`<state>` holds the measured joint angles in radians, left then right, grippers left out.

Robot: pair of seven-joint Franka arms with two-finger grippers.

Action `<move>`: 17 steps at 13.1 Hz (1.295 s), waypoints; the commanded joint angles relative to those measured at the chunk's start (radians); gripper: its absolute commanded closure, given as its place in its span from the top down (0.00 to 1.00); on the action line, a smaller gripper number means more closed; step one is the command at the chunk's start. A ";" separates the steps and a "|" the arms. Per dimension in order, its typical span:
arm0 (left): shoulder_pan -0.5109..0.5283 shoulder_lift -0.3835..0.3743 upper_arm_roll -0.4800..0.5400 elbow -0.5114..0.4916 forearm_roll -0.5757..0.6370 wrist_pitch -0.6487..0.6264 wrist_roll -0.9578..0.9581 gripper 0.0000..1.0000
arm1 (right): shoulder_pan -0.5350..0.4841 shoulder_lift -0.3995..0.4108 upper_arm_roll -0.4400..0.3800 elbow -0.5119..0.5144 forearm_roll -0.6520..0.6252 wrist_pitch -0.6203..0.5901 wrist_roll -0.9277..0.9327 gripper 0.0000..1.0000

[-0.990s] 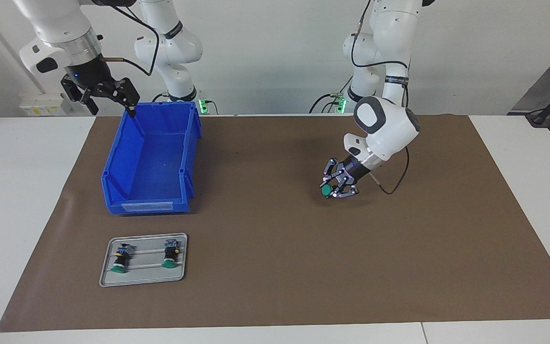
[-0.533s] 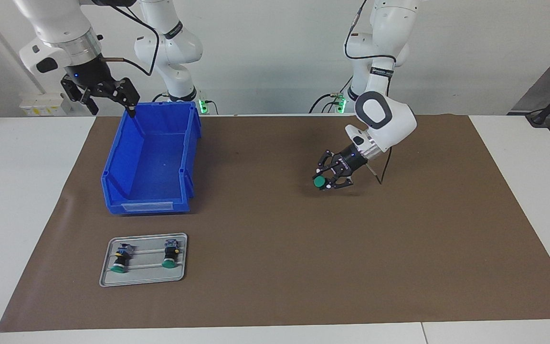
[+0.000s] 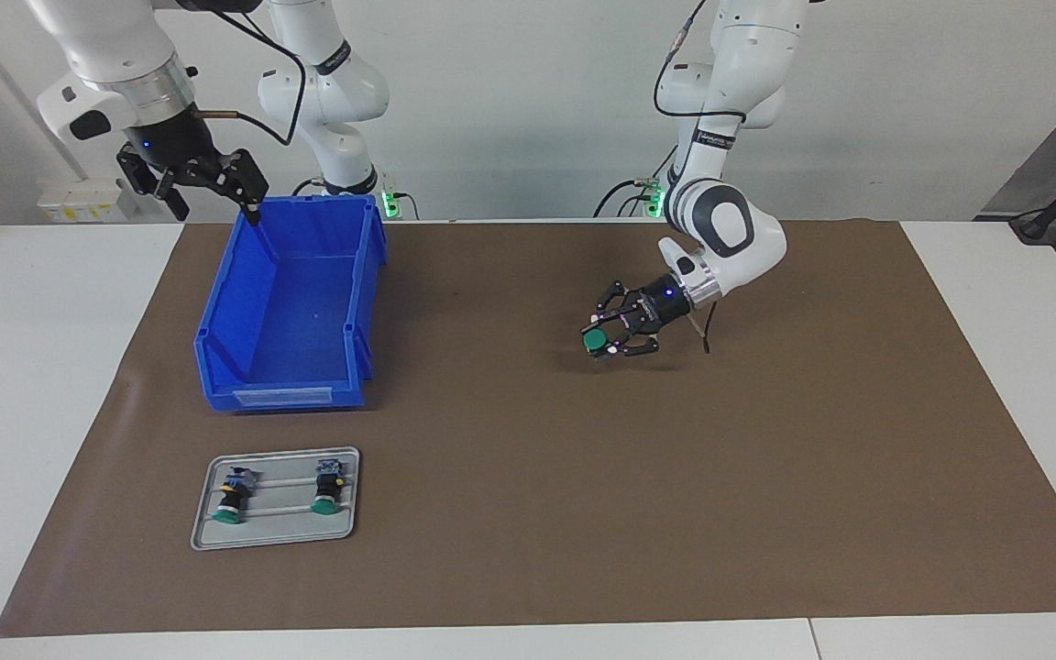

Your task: Place and press button with both arms

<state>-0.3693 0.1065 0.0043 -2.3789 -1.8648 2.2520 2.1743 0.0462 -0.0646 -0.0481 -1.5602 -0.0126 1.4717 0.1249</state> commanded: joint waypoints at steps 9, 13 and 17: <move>0.040 0.056 0.002 -0.085 -0.169 -0.181 0.277 0.41 | -0.008 -0.021 0.004 -0.024 0.019 0.005 -0.007 1.00; 0.049 0.058 0.003 -0.079 -0.166 -0.161 0.259 0.49 | -0.008 -0.021 0.004 -0.024 0.019 0.007 -0.007 1.00; 0.075 0.044 0.008 -0.078 -0.123 -0.160 0.210 0.51 | -0.008 -0.021 0.004 -0.024 0.019 0.005 -0.007 1.00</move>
<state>-0.3245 0.1765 0.0141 -2.4462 -2.0102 2.0883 2.4136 0.0462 -0.0646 -0.0481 -1.5602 -0.0126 1.4717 0.1249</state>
